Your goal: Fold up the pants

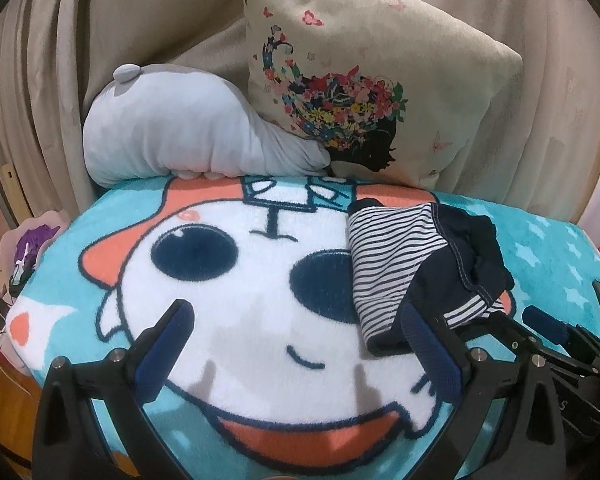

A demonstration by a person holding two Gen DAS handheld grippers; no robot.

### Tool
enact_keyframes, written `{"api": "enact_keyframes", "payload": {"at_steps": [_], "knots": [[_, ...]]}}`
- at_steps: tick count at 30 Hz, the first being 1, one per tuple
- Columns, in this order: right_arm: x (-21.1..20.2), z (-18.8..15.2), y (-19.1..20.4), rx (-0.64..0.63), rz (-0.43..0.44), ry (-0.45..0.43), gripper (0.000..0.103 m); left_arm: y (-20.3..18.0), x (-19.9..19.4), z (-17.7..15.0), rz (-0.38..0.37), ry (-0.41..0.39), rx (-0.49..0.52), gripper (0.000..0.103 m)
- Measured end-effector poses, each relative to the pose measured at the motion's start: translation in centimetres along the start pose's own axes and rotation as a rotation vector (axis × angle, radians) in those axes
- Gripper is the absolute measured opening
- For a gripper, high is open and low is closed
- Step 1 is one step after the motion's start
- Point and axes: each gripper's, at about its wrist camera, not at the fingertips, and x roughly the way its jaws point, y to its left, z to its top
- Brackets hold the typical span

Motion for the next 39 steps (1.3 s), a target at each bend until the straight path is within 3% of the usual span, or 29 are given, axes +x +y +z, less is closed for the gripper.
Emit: {"api": "enact_keyframes", "payload": {"at_steps": [29, 39], "knots": [[0.7, -0.4, 0.1, -0.004, -0.007, 0.021, 0.070, 0.2, 1.2, -0.5, -0.037, 0.064, -0.022, 0.103], [1.4, -0.6, -1.1, 0.039, -0.002, 0.048, 0.070, 0.7, 3.9, -1.4, -0.030, 0.149, -0.033, 0.103]]}}
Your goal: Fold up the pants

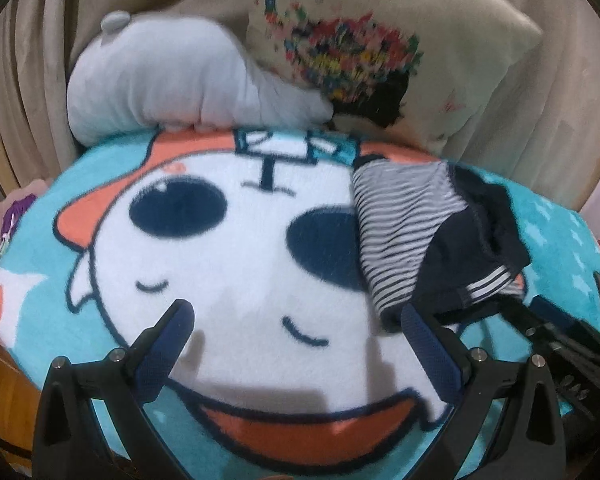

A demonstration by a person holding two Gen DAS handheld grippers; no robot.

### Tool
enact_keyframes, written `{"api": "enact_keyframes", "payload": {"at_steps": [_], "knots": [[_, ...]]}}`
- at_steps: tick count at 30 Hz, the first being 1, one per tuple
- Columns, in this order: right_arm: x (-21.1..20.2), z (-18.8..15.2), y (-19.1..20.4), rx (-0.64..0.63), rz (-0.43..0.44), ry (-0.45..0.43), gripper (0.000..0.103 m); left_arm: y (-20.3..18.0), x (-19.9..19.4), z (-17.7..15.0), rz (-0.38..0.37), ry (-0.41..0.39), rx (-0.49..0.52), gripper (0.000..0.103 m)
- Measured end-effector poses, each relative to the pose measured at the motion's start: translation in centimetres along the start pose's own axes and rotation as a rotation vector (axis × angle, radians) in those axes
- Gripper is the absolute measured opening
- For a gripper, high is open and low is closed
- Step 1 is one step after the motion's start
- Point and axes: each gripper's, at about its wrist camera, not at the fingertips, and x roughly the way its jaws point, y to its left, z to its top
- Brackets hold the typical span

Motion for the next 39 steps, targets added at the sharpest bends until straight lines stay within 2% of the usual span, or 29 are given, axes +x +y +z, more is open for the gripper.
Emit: {"api": "enact_keyframes", "payload": {"at_steps": [7, 12, 17, 20, 21, 22, 24, 27, 28, 32, 34, 35, 36, 37, 38, 39], "knots": [[-0.3, 0.2, -1.2, 0.042, -0.005, -0.010, 0.070, 0.7, 3.2, -1.7, 0.034, 0.094, 0.000, 0.103], [-0.5, 0.3, -1.8, 0.056, -0.002, -0.016, 0.070, 0.2, 3.2, -2.6, 0.062, 0.068, 0.033, 0.103], [-0.7, 0.4, -2.8, 0.081, 0.004, -0.021, 0.070, 0.5, 3.2, -2.5, 0.041, 0.081, 0.055, 0.103], [-0.4, 1.2, -3.7, 0.110, 0.045, -0.004, 0.070, 0.5, 3.0, -2.6, 0.021, 0.075, 0.101, 0.103], [-0.4, 1.7, -4.0, 0.116, 0.059, 0.002, 0.070, 0.5, 2.9, -2.5, 0.004, 0.086, 0.113, 0.103], [-0.4, 2.1, -4.2, 0.120, 0.069, 0.007, 0.070, 0.8, 2.4, -2.3, -0.048, 0.089, 0.107, 0.100], [-0.4, 3.6, -5.1, 0.142, 0.122, 0.027, 0.070, 1.3, 1.2, -1.4, -0.133, 0.055, 0.075, 0.098], [0.7, 5.5, -6.1, 0.180, 0.193, 0.065, 0.071, 1.0, 0.2, 1.3, -0.160, -0.001, 0.070, 0.098], [1.5, 6.3, -6.6, 0.193, 0.206, 0.083, 0.071, 0.6, 0.6, 2.3, -0.178, 0.019, 0.068, 0.098], [5.2, 8.1, -7.0, 0.207, 0.219, 0.156, 0.071, -0.7, 5.8, 6.1, -0.350, 0.180, 0.005, 0.098], [7.5, 8.3, -7.0, 0.219, 0.225, 0.203, 0.071, -1.3, 8.5, 6.7, -0.342, 0.218, -0.008, 0.098], [7.8, 8.3, -7.0, 0.225, 0.240, 0.181, 0.070, -1.6, 10.1, 6.8, -0.346, 0.242, -0.020, 0.097], [7.9, 8.5, -6.8, 0.223, 0.268, 0.174, 0.054, -1.9, 9.8, 6.8, -0.337, 0.200, -0.010, 0.095], [8.3, 8.6, -6.6, 0.226, 0.310, 0.197, 0.043, -2.4, 9.8, 6.9, -0.358, 0.198, 0.004, 0.074], [8.3, 8.6, -6.4, 0.233, 0.324, 0.199, 0.041, -2.9, 9.9, 6.9, -0.407, 0.227, 0.011, 0.046], [8.1, 8.8, -6.1, 0.229, 0.341, 0.192, 0.037, -3.4, 9.9, 7.0, -0.444, 0.249, 0.014, 0.039]]}}
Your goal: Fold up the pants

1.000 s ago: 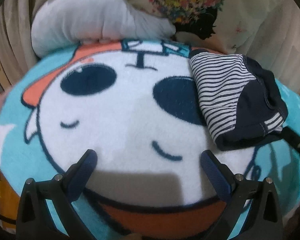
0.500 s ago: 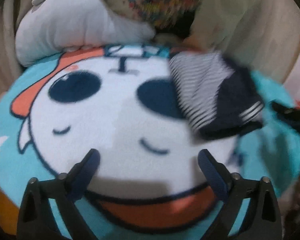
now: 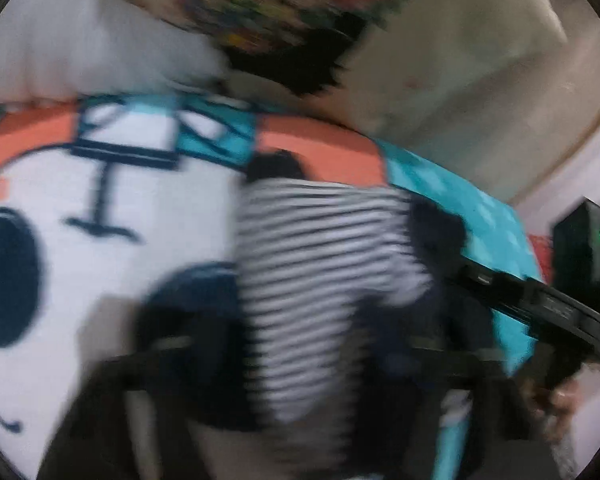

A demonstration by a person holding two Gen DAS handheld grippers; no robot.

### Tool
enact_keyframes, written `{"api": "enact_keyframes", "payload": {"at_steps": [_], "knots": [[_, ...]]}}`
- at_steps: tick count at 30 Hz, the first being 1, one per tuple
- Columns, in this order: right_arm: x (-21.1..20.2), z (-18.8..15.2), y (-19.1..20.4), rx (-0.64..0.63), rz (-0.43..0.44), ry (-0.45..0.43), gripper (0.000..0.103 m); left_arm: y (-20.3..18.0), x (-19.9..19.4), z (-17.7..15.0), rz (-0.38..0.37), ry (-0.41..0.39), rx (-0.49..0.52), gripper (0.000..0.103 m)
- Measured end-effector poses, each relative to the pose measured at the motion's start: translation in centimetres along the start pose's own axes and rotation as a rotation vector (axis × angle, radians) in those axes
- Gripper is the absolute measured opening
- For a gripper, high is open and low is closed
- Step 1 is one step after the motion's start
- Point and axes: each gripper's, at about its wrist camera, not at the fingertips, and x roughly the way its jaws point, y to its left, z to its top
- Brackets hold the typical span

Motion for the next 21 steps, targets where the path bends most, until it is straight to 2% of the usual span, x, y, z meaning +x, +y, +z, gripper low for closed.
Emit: {"api": "enact_keyframes", "payload": {"at_steps": [2, 6, 9, 11, 13, 15, 17, 20, 21], "knots": [[-0.4, 0.4, 0.8, -0.024, 0.018, -0.004, 0.031, -0.6, -0.4, 0.3, 0.021, -0.009, 0.009, 0.037], [-2.3, 2.1, 2.1, -0.043, 0.060, -0.075, 0.026, -0.3, -1.1, 2.7, -0.012, -0.034, -0.021, 0.037], [-2.1, 3.1, 2.2, -0.058, -0.014, -0.112, 0.028, 0.0, -0.4, 3.7, 0.077, -0.052, -0.026, 0.039], [-0.8, 3.2, 1.7, -0.064, -0.111, -0.073, 0.030, 0.4, 0.1, 3.7, 0.120, -0.041, -0.036, 0.039], [-1.5, 2.9, 1.4, -0.058, -0.097, -0.090, 0.031, 0.5, -0.9, 2.9, 0.118, -0.052, -0.051, 0.039], [-3.2, 2.6, 1.6, -0.075, -0.081, -0.145, 0.031, -0.1, -2.9, 1.7, 0.120, -0.098, -0.034, 0.040], [-4.0, 2.5, 2.2, -0.107, -0.106, -0.173, 0.031, -0.7, -4.1, 0.8, 0.131, -0.136, -0.021, 0.052], [-2.8, 2.3, 1.7, -0.113, -0.171, -0.139, 0.030, -1.2, -5.4, -0.2, 0.133, -0.167, -0.020, 0.053], [-1.8, 1.9, 1.4, -0.109, -0.170, -0.098, 0.025, -1.4, -5.8, -0.4, 0.125, -0.172, -0.025, 0.053]]}}
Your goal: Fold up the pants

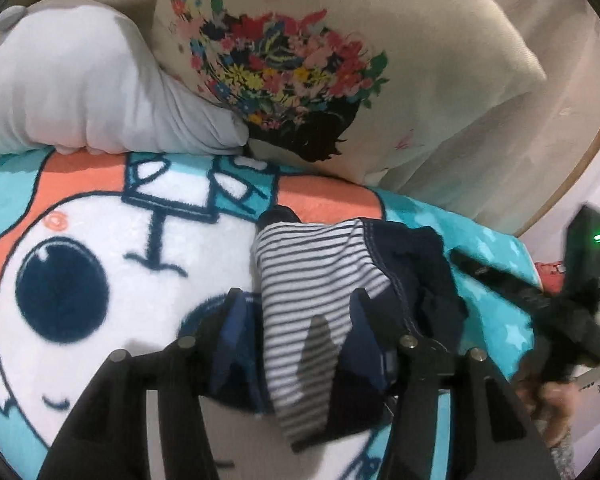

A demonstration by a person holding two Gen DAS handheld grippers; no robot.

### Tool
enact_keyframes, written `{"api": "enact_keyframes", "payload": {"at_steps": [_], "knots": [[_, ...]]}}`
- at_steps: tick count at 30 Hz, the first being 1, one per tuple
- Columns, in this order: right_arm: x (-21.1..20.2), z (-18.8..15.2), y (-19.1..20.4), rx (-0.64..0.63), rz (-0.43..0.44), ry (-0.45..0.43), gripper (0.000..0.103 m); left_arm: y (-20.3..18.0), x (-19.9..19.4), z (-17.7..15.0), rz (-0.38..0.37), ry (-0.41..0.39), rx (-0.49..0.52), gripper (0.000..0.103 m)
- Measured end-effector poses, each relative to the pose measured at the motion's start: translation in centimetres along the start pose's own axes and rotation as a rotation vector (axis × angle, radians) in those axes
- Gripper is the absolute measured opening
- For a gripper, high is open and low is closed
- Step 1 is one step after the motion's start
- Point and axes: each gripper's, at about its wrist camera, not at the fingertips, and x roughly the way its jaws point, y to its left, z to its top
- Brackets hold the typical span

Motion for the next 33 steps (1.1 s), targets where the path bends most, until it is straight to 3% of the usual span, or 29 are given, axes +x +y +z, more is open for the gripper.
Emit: {"api": "enact_keyframes", "payload": {"at_steps": [1, 7, 10, 12, 15, 17, 18, 19, 20, 22, 23, 24, 27, 30, 33], "knots": [[0.7, -0.5, 0.1, 0.006, 0.015, 0.030, 0.018, -0.2, -0.4, -0.2, -0.008, -0.003, 0.004, 0.054], [0.3, -3.7, 1.1, -0.005, 0.054, 0.037, 0.020, -2.0, 0.2, -0.6, 0.010, 0.012, 0.075, 0.061], [-0.3, -3.3, 0.7, -0.030, -0.002, 0.031, 0.020, -2.4, 3.0, -1.3, 0.035, 0.060, 0.100, 0.062], [-1.8, -2.5, 0.4, -0.016, -0.020, -0.020, 0.020, -2.6, 4.2, -2.3, 0.063, 0.083, 0.120, 0.062], [-3.6, -0.9, 0.6, 0.021, 0.128, -0.072, 0.021, -2.0, 4.7, -3.0, 0.064, 0.077, 0.094, 0.069], [-2.9, -0.2, 1.2, 0.029, 0.220, -0.060, 0.032, -1.5, 4.7, -2.9, 0.052, 0.078, 0.069, 0.072], [-2.1, 0.1, 1.3, 0.042, 0.259, -0.044, 0.045, -1.3, 4.8, -2.9, 0.048, 0.079, 0.062, 0.073], [-0.8, 0.3, 1.3, 0.059, 0.272, -0.030, 0.051, -1.3, 4.8, -2.9, 0.049, 0.077, 0.061, 0.075], [0.6, 0.5, 1.4, 0.069, 0.246, -0.016, 0.051, -1.2, 4.8, -3.0, 0.054, 0.074, 0.063, 0.076], [3.0, 0.8, 1.0, 0.060, 0.107, 0.007, 0.051, -1.3, 4.6, -3.0, 0.056, 0.072, 0.062, 0.076], [3.8, 0.6, 0.7, 0.056, 0.012, 0.016, 0.053, -1.3, 4.3, -3.0, 0.048, 0.070, 0.060, 0.076], [4.2, 0.3, 0.2, 0.068, -0.015, 0.024, 0.061, -1.3, 3.9, -3.0, 0.046, 0.065, 0.062, 0.076], [2.0, -1.1, -1.3, 0.166, 0.069, -0.013, 0.062, -1.7, 1.6, -3.6, 0.056, 0.038, 0.086, 0.076], [-1.6, -2.5, -1.2, 0.141, 0.031, -0.101, 0.062, -2.7, -0.5, -3.9, 0.077, -0.035, 0.132, 0.079], [-4.8, -3.9, -0.6, 0.102, -0.014, -0.182, 0.062, -4.3, -3.1, -4.6, 0.155, -0.170, 0.201, 0.085]]}}
